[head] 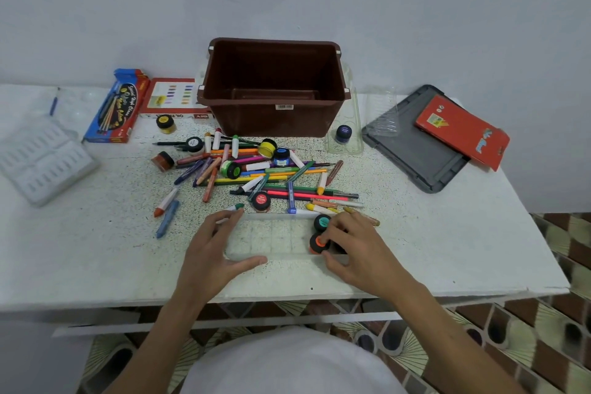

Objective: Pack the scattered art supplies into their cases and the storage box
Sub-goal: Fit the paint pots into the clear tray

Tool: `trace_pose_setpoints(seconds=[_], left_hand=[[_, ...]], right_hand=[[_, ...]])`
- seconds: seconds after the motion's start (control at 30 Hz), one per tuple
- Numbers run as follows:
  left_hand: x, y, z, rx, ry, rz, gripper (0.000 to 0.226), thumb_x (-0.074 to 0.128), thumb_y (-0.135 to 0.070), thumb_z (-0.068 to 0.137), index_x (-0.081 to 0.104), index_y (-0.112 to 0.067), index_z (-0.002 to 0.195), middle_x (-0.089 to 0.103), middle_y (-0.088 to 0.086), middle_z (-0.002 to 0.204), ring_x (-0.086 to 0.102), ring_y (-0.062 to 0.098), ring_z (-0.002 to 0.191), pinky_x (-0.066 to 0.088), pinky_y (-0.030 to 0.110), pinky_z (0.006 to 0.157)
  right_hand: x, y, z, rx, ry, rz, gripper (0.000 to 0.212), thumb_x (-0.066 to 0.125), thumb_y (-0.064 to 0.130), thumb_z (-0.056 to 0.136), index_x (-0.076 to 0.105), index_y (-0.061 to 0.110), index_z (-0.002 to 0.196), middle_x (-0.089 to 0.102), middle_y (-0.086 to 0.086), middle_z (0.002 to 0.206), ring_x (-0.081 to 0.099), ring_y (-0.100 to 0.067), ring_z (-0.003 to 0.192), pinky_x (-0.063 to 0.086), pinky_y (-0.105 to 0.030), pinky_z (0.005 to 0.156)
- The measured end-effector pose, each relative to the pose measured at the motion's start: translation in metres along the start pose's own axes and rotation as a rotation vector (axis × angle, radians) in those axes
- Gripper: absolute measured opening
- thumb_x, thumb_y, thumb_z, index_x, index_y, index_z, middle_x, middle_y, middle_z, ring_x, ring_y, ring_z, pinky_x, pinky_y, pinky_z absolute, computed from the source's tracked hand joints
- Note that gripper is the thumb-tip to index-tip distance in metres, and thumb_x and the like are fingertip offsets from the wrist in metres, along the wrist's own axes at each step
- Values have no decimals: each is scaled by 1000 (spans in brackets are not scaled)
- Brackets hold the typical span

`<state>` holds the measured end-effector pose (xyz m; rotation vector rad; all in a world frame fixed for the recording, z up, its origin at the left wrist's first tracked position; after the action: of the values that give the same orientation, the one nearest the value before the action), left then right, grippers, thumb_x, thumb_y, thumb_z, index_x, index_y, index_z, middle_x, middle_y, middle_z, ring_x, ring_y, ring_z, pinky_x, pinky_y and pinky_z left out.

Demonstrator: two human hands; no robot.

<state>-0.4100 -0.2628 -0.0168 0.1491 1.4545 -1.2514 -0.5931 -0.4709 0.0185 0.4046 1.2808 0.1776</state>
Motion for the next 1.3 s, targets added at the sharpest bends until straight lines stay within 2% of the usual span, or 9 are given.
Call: trace_pose_setpoints(seconds=[0.17, 0.27, 0.4, 0.57, 0.67, 0.87, 1.0, 1.1, 1.3], left_hand=[[0, 0, 0, 2, 0, -5, 96, 61, -79, 65, 49, -23, 141, 44, -7, 137, 43, 4, 121, 42, 26, 91], [0, -1, 0, 3, 2, -10, 96, 61, -79, 65, 50, -22, 141, 45, -7, 137, 43, 4, 121, 42, 26, 91], [0, 0, 0, -17, 15, -19, 96, 62, -79, 64, 49, -24, 142, 43, -9, 137, 42, 2, 121, 41, 24, 91], [-1, -2, 0, -36, 25, -31, 97, 62, -79, 62, 49, -26, 142, 43, -10, 136, 38, -4, 120, 35, 18, 90], [-1, -2, 0, -43, 37, -34, 96, 62, -80, 62, 48, -28, 141, 42, -13, 136, 38, -5, 119, 34, 17, 90], [-1, 0, 1, -90, 56, -52, 98, 61, -84, 59, 45, -35, 143, 37, -20, 137, 38, -4, 122, 38, 20, 93], [-1, 1, 0, -100, 77, -53, 99, 60, -86, 59, 42, -37, 144, 36, -21, 138, 37, -6, 123, 36, 18, 94], [-1, 1, 1, -100, 81, -58, 99, 60, -85, 60, 42, -37, 144, 36, -21, 138, 36, -8, 123, 34, 15, 94], [-1, 1, 1, -114, 82, -54, 100, 62, -84, 59, 43, -35, 144, 36, -22, 139, 38, -4, 124, 37, 21, 95]], right_hand=[[-2, -1, 0, 19, 27, 40, 19, 62, 30, 85, 67, 17, 98, 54, 1, 104, 49, -19, 92, 40, -26, 81], [-8, -2, 4, 60, -13, 104, 19, 63, 31, 87, 66, 16, 99, 53, 3, 103, 49, -15, 93, 39, -21, 80], [-15, -11, 19, 139, -90, 177, 23, 56, 34, 90, 65, 16, 101, 53, 3, 101, 51, -14, 95, 42, -21, 79], [-23, -36, 53, 258, -156, 182, 13, 58, 23, 91, 66, 15, 99, 56, 2, 97, 55, -15, 89, 45, -30, 75], [-32, -51, 77, 300, -167, 156, 7, 62, 17, 92, 66, 15, 97, 57, 1, 96, 54, -14, 85, 39, -28, 73], [-43, -83, 121, 361, -171, 44, 14, 59, 17, 93, 66, 12, 104, 59, -6, 100, 59, -23, 88, 40, -30, 72], [-38, -106, 142, 447, -117, -5, 20, 60, 15, 92, 66, 10, 111, 53, -6, 103, 58, -28, 94, 46, -34, 82], [-32, -120, 153, 489, -86, -42, 25, 59, 12, 92, 62, 7, 116, 55, -15, 114, 54, -36, 105, 45, -36, 86], [-27, -126, 163, 418, -40, -110, 23, 59, 10, 90, 55, 8, 113, 58, -16, 119, 54, -40, 101, 49, -46, 82]])
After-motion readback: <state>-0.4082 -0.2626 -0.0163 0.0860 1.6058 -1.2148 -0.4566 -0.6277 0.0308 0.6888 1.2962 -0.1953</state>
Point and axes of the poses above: each hand's wrist, its own z-axis towards the middle knuckle, its own x-axis out of the palm, y = z × x, the point moved 3 cm from there along z, towards the middle knuckle
